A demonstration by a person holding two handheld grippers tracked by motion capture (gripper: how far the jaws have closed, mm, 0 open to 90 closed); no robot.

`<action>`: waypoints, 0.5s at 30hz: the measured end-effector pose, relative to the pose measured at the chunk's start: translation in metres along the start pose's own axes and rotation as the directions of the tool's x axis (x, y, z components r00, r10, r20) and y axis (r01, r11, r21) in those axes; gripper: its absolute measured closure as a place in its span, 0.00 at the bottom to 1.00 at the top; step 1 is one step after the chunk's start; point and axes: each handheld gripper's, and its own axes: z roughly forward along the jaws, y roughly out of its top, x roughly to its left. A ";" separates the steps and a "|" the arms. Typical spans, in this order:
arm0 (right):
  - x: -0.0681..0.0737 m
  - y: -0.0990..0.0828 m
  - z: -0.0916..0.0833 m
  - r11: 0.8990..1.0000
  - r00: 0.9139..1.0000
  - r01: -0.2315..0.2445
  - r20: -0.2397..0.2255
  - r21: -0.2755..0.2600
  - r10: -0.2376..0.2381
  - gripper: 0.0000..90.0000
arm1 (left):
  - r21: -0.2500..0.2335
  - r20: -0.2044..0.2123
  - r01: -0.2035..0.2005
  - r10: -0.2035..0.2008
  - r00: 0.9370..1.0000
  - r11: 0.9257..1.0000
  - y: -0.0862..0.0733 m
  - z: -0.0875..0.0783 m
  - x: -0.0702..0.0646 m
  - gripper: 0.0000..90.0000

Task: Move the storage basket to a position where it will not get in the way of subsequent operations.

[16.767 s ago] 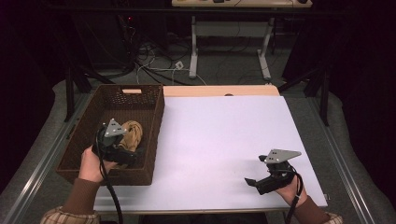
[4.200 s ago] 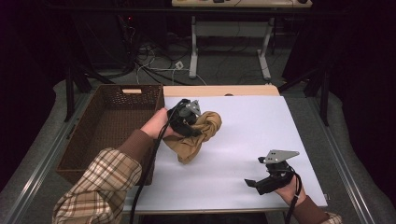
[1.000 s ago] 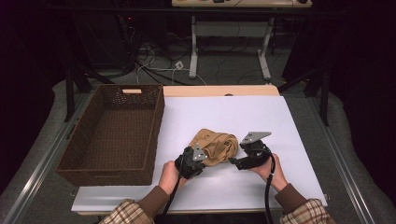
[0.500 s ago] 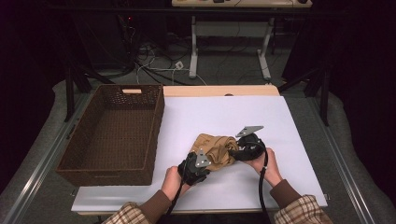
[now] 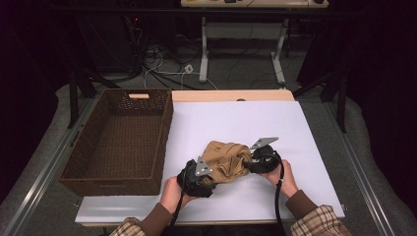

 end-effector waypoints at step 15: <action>-0.002 -0.003 -0.008 1.000 1.000 0.021 -0.022 0.008 -0.021 0.85 | 0.022 0.012 -0.016 0.016 1.000 1.000 -0.010 0.014 0.009 0.56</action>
